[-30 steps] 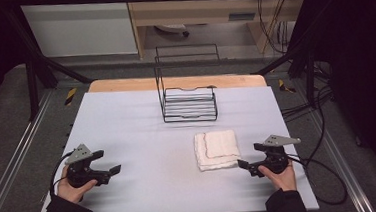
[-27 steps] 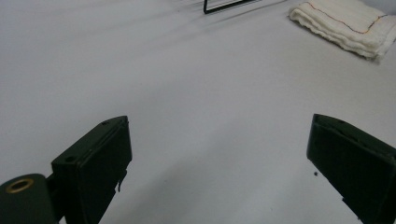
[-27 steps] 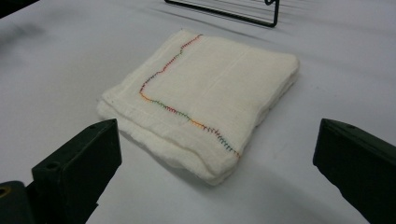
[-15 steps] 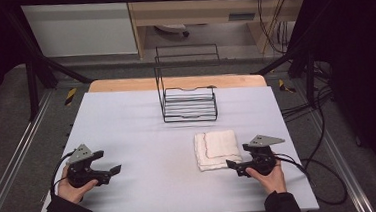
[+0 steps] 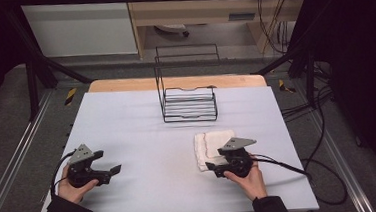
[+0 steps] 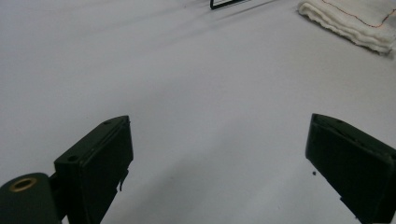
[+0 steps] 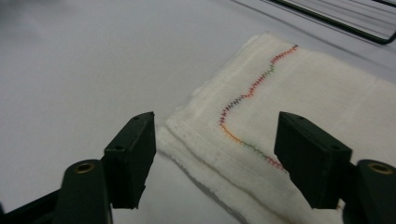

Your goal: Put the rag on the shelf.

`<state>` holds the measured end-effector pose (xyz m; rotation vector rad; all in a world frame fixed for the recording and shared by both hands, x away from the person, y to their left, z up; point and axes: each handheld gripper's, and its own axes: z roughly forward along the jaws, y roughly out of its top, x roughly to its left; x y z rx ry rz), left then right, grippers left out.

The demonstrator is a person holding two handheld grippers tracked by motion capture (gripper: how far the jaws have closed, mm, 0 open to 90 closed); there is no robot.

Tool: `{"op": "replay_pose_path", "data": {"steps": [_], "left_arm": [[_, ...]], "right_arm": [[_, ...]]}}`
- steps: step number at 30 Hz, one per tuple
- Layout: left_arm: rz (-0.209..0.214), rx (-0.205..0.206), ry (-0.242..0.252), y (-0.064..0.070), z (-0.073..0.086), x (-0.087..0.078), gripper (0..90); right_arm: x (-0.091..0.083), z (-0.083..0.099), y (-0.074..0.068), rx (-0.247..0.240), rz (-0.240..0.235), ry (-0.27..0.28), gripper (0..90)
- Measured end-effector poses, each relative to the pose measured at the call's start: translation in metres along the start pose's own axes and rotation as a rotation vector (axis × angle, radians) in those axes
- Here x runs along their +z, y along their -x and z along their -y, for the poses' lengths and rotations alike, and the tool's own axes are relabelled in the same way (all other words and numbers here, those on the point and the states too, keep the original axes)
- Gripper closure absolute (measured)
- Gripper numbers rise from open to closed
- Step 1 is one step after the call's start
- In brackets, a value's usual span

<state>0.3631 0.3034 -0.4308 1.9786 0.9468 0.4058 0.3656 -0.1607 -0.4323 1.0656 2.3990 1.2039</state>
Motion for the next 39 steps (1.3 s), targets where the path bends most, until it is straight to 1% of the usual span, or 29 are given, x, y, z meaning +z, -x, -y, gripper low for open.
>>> {"op": "replay_pose_path", "data": {"steps": [2, 5, 7, 8, 9, 11, 17, 22, 24, 25, 26, 27, 28, 30, 32, 35, 39], "left_arm": [[-0.003, 0.001, -0.001, 0.000, 0.000, 0.000, 7.6], [-0.004, 0.001, -0.001, 0.000, 0.000, 0.000, 7.6], [-0.004, 0.002, 0.000, 0.000, 0.000, 0.000, 7.7], [-0.004, 0.002, 0.000, 0.000, 0.000, 0.000, 7.7], [-0.004, 0.004, -0.001, 0.000, 0.000, 0.000, 7.8], [-0.005, 0.005, 0.002, 0.001, 0.000, 0.000, 7.8], [-0.008, 0.005, 0.000, 0.001, 0.000, -0.001, 7.9], [-0.010, 0.005, 0.001, 0.001, 0.000, -0.001, 8.1], [-0.008, 0.003, 0.000, 0.001, 0.000, -0.001, 8.1], [-0.008, 0.003, 0.000, 0.001, 0.000, -0.001, 8.1], [-0.009, 0.006, -0.001, 0.001, 0.000, -0.001, 8.2], [-0.009, 0.006, 0.000, 0.001, 0.000, -0.001, 8.2], [-0.009, 0.006, 0.000, 0.001, 0.000, -0.001, 8.2], [-0.009, 0.006, 0.000, 0.001, 0.000, -0.001, 8.3], [-0.009, 0.005, -0.001, 0.000, 0.000, -0.001, 8.3], [-0.009, 0.005, -0.001, 0.000, 0.000, -0.001, 8.4], [-0.007, 0.002, 0.000, 0.000, 0.000, -0.001, 8.5]], "right_arm": [[0.007, -0.003, -0.005, -0.005, -0.005, -0.013, 36.1], [0.016, -0.006, -0.011, -0.033, -0.006, -0.031, 40.9], [0.022, -0.007, -0.014, -0.049, 0.003, -0.044, 43.4], [0.022, -0.007, -0.014, -0.049, 0.003, -0.044, 43.4], [0.028, -0.007, -0.017, -0.055, 0.002, -0.065, 46.3], [0.031, -0.007, -0.019, -0.080, 0.022, -0.086, 48.2], [0.037, -0.005, -0.024, -0.124, 0.084, -0.091, 53.9], [0.039, -0.004, -0.029, -0.185, 0.131, -0.099, 57.4], [0.039, -0.004, -0.031, -0.199, 0.146, -0.107, 58.7], [0.040, -0.005, -0.031, -0.199, 0.149, -0.109, 60.6], [0.040, -0.005, -0.031, -0.200, 0.155, -0.110, 64.4], [0.039, -0.005, -0.030, -0.214, 0.169, -0.114, 69.4], [0.039, -0.005, -0.029, -0.223, 0.178, -0.114, 72.3], [0.039, -0.006, -0.027, -0.215, 0.175, -0.119, 74.6], [0.038, -0.007, -0.026, -0.193, 0.172, -0.122, 76.2], [0.038, -0.008, -0.024, -0.172, 0.161, -0.120, 77.9], [0.035, -0.008, -0.017, -0.118, 0.120, -0.099, 79.2]]}}
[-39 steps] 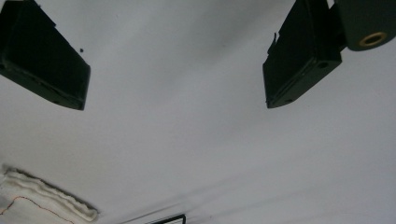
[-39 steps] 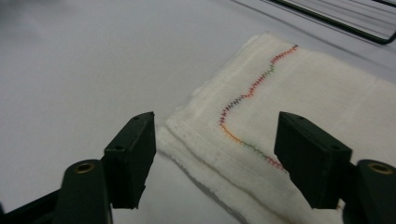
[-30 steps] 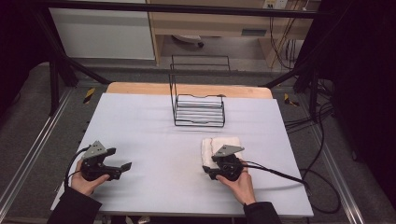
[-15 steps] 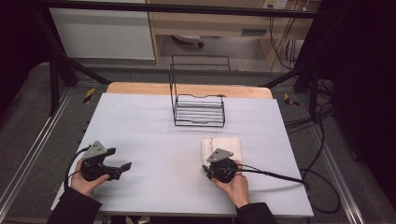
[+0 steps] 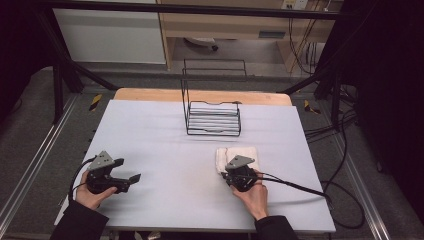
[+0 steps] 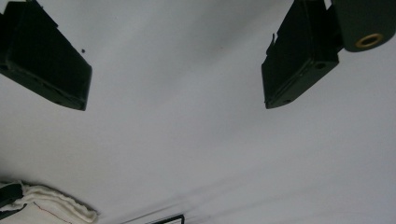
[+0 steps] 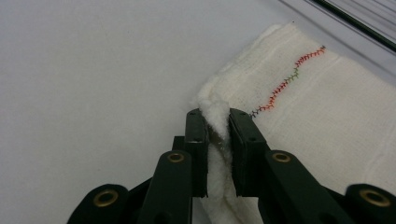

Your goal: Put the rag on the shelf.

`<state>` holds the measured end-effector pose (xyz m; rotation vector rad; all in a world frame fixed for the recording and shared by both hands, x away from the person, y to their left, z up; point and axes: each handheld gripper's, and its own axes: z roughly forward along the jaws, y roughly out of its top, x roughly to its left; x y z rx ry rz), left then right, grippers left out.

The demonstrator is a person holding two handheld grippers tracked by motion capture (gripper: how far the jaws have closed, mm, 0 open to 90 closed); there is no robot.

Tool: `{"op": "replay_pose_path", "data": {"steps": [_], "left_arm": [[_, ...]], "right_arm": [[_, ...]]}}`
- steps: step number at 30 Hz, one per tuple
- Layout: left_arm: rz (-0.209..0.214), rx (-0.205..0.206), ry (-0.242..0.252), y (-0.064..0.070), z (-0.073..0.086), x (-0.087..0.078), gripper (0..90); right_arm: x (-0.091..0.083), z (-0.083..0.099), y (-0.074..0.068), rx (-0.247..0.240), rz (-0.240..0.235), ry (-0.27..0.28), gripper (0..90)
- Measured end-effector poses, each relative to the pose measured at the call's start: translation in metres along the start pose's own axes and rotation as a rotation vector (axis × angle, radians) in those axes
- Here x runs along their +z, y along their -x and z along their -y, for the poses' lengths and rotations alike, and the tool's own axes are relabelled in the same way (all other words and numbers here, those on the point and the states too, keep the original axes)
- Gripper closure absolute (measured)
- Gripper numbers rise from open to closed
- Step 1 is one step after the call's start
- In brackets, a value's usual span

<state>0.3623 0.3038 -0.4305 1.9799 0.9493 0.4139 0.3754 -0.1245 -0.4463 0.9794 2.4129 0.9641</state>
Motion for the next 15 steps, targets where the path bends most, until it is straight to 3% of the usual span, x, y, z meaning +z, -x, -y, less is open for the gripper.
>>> {"op": "replay_pose_path", "data": {"steps": [7, 15], "left_arm": [[-0.001, 0.001, -0.001, 0.000, 0.000, 0.000, 8.7], [-0.001, -0.002, -0.002, 0.000, 0.000, 0.000, 8.8]], "right_arm": [[-0.011, -0.004, 0.002, 0.015, -0.067, 0.034, 80.2], [-0.022, -0.004, -0.007, 0.016, -0.243, 0.053, 80.2]]}}
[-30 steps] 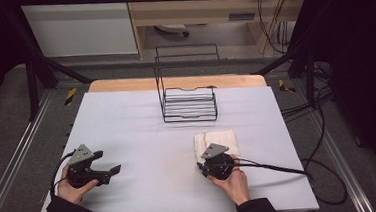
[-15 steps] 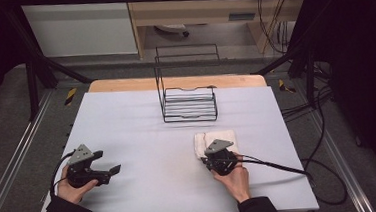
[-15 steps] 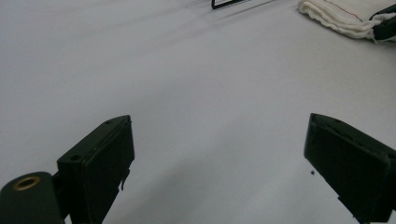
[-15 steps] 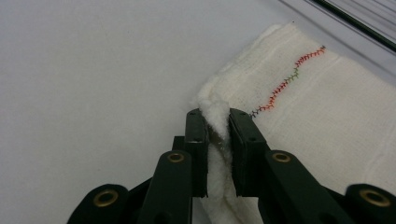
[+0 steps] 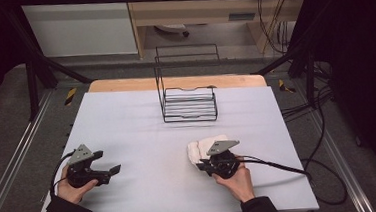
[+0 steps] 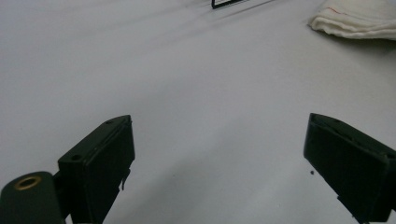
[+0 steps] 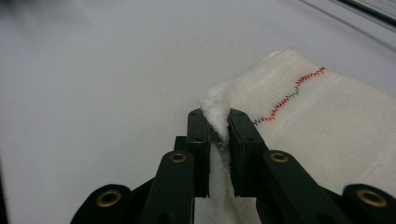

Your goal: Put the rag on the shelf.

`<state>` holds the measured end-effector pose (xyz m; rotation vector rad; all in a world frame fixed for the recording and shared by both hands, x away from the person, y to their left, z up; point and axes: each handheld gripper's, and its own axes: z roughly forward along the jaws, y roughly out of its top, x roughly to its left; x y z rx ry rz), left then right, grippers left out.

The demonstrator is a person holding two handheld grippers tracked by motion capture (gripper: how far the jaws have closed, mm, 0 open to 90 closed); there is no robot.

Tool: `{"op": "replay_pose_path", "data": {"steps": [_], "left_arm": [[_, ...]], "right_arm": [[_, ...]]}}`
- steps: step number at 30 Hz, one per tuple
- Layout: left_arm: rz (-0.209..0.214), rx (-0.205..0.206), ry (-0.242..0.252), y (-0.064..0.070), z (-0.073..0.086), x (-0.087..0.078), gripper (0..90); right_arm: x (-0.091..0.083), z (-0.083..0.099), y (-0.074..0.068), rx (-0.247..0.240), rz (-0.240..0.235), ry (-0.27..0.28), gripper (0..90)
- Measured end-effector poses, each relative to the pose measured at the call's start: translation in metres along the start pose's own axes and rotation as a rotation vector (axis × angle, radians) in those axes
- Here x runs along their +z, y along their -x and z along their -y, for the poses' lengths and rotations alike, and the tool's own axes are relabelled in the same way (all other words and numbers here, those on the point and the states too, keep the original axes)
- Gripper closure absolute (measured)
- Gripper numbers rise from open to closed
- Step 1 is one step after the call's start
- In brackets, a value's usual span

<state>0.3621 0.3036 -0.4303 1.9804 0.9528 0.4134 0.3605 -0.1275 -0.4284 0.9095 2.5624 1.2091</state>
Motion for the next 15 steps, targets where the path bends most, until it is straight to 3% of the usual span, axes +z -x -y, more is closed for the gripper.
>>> {"op": "replay_pose_path", "data": {"steps": [3, 10, 15], "left_arm": [[0.000, 0.004, -0.003, 0.001, 0.000, 0.000, 8.8], [0.003, 0.013, -0.013, 0.007, -0.004, 0.002, 8.7], [0.011, 0.016, -0.019, 0.015, -0.010, 0.005, 6.8]], "right_arm": [[-0.002, 0.003, -0.006, -0.011, -0.055, -0.007, 80.0], [0.002, 0.013, -0.012, -0.042, -0.083, -0.067, 76.9], [-0.004, 0.010, -0.010, -0.027, -0.077, -0.001, 61.3]]}}
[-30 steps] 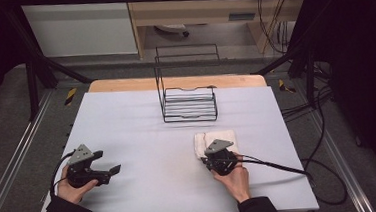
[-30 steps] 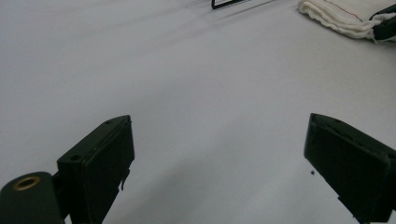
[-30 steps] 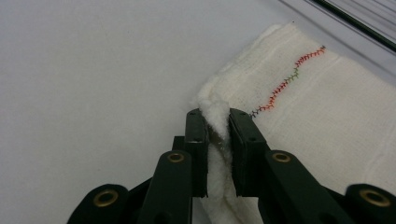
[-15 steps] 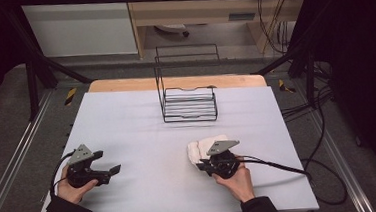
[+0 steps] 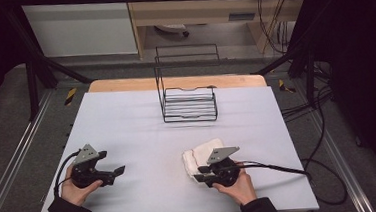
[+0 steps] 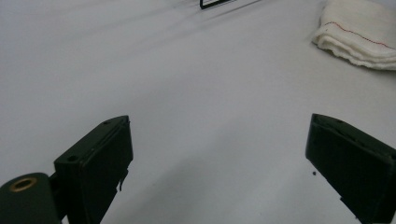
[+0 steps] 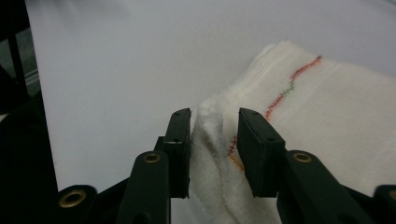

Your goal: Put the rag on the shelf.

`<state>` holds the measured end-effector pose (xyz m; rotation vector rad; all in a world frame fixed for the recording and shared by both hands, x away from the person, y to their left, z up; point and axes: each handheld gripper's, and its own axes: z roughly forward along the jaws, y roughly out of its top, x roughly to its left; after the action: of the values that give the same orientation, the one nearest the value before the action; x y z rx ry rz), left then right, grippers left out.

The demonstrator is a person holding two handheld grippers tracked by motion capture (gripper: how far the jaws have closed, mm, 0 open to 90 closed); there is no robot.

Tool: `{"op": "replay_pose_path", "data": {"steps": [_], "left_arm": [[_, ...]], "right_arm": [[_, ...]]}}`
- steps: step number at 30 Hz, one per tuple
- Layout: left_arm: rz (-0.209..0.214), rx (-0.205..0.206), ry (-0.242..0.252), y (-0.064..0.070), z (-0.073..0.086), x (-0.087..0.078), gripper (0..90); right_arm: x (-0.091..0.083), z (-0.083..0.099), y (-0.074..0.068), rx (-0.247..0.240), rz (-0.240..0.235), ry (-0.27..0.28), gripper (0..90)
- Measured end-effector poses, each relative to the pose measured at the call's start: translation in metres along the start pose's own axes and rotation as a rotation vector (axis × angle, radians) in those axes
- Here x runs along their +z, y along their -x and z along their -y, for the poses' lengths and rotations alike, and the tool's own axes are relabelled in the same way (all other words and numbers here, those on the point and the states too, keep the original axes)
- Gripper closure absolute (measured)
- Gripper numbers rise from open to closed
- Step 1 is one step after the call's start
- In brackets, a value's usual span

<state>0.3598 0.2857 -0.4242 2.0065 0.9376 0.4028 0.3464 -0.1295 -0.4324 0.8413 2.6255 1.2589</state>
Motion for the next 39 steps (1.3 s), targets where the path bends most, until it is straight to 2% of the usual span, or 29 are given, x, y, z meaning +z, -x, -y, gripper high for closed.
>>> {"op": "replay_pose_path", "data": {"steps": [3, 5, 7, 8, 9, 14, 15, 16, 17, 19, 20, 21, 23, 25, 26, 27, 29, 31, 32, 33, 36, 39], "left_arm": [[0.015, -0.003, -0.005, 0.005, -0.004, 0.003, 5.6], [0.014, 0.000, -0.009, 0.008, -0.008, 0.006, 5.5], [0.026, -0.002, -0.006, 0.012, -0.011, 0.008, 5.6], [0.026, -0.002, -0.006, 0.012, -0.011, 0.008, 5.5], [0.029, 0.002, -0.007, 0.014, -0.014, 0.010, 5.5], [0.048, -0.001, -0.011, 0.024, -0.026, 0.021, 6.5], [0.063, 0.010, -0.017, 0.030, -0.033, 0.027, 6.7], [0.063, 0.010, -0.017, 0.030, -0.033, 0.027, 7.3], [0.072, 0.024, -0.023, 0.038, -0.040, 0.036, 8.2], [0.078, 0.035, -0.026, 0.042, -0.043, 0.040, 10.5], [0.086, 0.048, -0.034, 0.051, -0.052, 0.051, 11.3], [0.086, 0.048, -0.034, 0.051, -0.052, 0.051, 12.4], [0.088, 0.055, -0.045, 0.060, -0.061, 0.063, 14.0], [0.100, 0.058, -0.051, 0.068, -0.068, 0.075, 19.8], [0.106, 0.059, -0.059, 0.075, -0.075, 0.087, 22.0], [0.106, 0.059, -0.059, 0.075, -0.075, 0.087, 23.1], [0.115, 0.056, -0.071, 0.081, -0.080, 0.097, 24.4], [0.122, 0.056, -0.083, 0.086, -0.084, 0.107, 31.2], [0.134, 0.068, -0.105, 0.091, -0.086, 0.116, 33.5], [0.134, 0.068, -0.105, 0.091, -0.086, 0.116, 34.8], [0.150, 0.078, -0.136, 0.097, -0.087, 0.128, 40.1], [0.167, 0.075, -0.158, 0.102, -0.088, 0.143, 44.4]], "right_arm": [[-0.013, -0.001, 0.008, 0.030, 0.044, 0.065, 51.3], [-0.022, 0.002, 0.016, 0.065, 0.093, 0.093, 45.2], [-0.030, 0.006, 0.025, 0.105, 0.145, 0.108, 39.4], [-0.030, 0.006, 0.025, 0.105, 0.145, 0.108, 39.4], [-0.038, 0.012, 0.036, 0.141, 0.207, 0.118, 32.9], [-0.050, 0.027, 0.052, 0.222, 0.275, 0.110, 26.9], [-0.051, 0.030, 0.055, 0.233, 0.281, 0.107, 27.5], [-0.053, 0.033, 0.056, 0.250, 0.286, 0.102, 28.3], [-0.054, 0.036, 0.057, 0.258, 0.293, 0.095, 29.8], [-0.055, 0.042, 0.059, 0.269, 0.299, 0.078, 32.8], [-0.055, 0.044, 0.059, 0.273, 0.301, 0.073, 34.7], [-0.055, 0.044, 0.059, 0.273, 0.301, 0.073, 34.7], [-0.054, 0.047, 0.058, 0.283, 0.304, 0.058, 37.9], [-0.052, 0.048, 0.057, 0.299, 0.289, 0.049, 43.4], [-0.051, 0.048, 0.056, 0.302, 0.288, 0.048, 44.7], [-0.050, 0.049, 0.055, 0.307, 0.285, 0.043, 45.9], [-0.049, 0.049, 0.055, 0.307, 0.283, 0.033, 46.9], [-0.048, 0.051, 0.052, 0.314, 0.283, 0.016, 50.0], [-0.048, 0.052, 0.051, 0.310, 0.282, 0.013, 50.8], [-0.048, 0.052, 0.050, 0.316, 0.283, 0.011, 51.6], [-0.048, 0.054, 0.047, 0.317, 0.277, -0.008, 53.9], [-0.046, 0.056, 0.044, 0.326, 0.276, -0.003, 57.9]]}}
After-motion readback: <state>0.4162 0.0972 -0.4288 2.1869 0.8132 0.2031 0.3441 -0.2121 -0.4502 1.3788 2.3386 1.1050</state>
